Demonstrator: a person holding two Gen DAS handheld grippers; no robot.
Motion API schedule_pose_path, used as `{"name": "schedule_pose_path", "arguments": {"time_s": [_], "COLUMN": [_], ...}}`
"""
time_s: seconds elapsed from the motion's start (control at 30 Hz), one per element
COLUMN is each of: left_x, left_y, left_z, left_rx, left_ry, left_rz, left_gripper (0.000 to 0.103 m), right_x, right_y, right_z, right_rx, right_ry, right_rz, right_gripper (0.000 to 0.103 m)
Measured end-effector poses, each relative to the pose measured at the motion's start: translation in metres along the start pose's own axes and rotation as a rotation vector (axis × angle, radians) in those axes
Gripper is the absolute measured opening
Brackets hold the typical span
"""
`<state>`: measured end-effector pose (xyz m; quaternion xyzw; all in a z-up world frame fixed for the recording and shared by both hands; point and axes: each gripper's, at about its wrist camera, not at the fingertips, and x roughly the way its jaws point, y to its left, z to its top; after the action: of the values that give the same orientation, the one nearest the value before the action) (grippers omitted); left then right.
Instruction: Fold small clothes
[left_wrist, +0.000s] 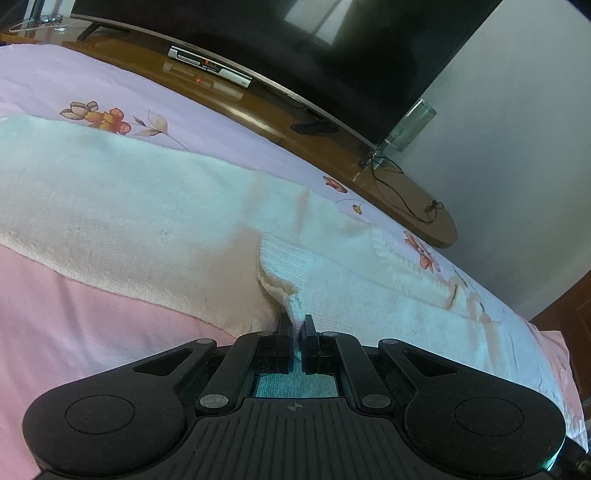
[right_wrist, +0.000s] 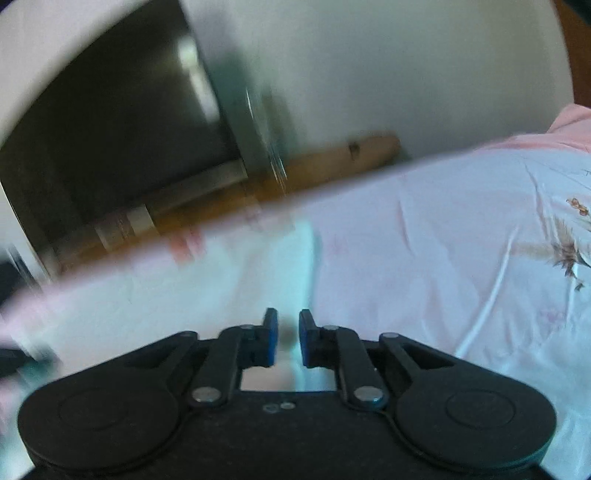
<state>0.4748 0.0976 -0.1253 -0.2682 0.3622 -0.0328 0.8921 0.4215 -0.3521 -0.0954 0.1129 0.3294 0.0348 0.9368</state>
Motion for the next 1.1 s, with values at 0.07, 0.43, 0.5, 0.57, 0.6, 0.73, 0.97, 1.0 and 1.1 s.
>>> {"name": "schedule_pose_path", "arguments": {"time_s": [0.07,0.43,0.5,0.57,0.6,0.73,0.97,1.0,1.1], "left_x": [-0.001,0.000,0.000,0.001,0.000,0.000,-0.022,-0.024,-0.012], "left_y": [-0.001,-0.003,0.000,0.001,0.002,0.002,0.010,0.010,-0.007], "left_z": [0.004,0.007,0.007,0.007,0.007,0.005,0.017,0.020,0.025], "left_rx": [-0.002,0.041,0.027,0.026,0.027,0.042,0.021,0.032,0.094], "left_ry": [0.010,-0.015,-0.017,-0.016,-0.014,-0.017,-0.112,-0.137,-0.114], "left_rz": [0.005,0.036,0.028,0.024,0.021,0.012,0.070,0.100,0.084], "left_gripper": [0.004,0.004,0.004,0.004,0.004,0.004,0.004,0.004,0.004], "right_x": [-0.001,0.044,0.056,0.070,0.075,0.081,0.070,0.065,0.052], "right_y": [-0.001,-0.010,-0.012,-0.017,-0.017,-0.030,-0.023,-0.019,0.000], "right_z": [0.008,0.052,0.059,0.066,0.066,0.064,0.071,0.072,0.072], "right_rx": [0.025,0.017,0.034,0.071,0.081,0.084,0.022,0.005,-0.088], "right_ry": [0.011,-0.076,-0.078,-0.049,-0.031,-0.013,-0.038,-0.055,-0.089], "right_rz": [0.000,0.011,0.013,0.036,0.050,0.034,0.021,0.028,0.031], "right_gripper": [0.016,0.024,0.024,0.024,0.021,0.007,0.017,0.017,0.017]}}
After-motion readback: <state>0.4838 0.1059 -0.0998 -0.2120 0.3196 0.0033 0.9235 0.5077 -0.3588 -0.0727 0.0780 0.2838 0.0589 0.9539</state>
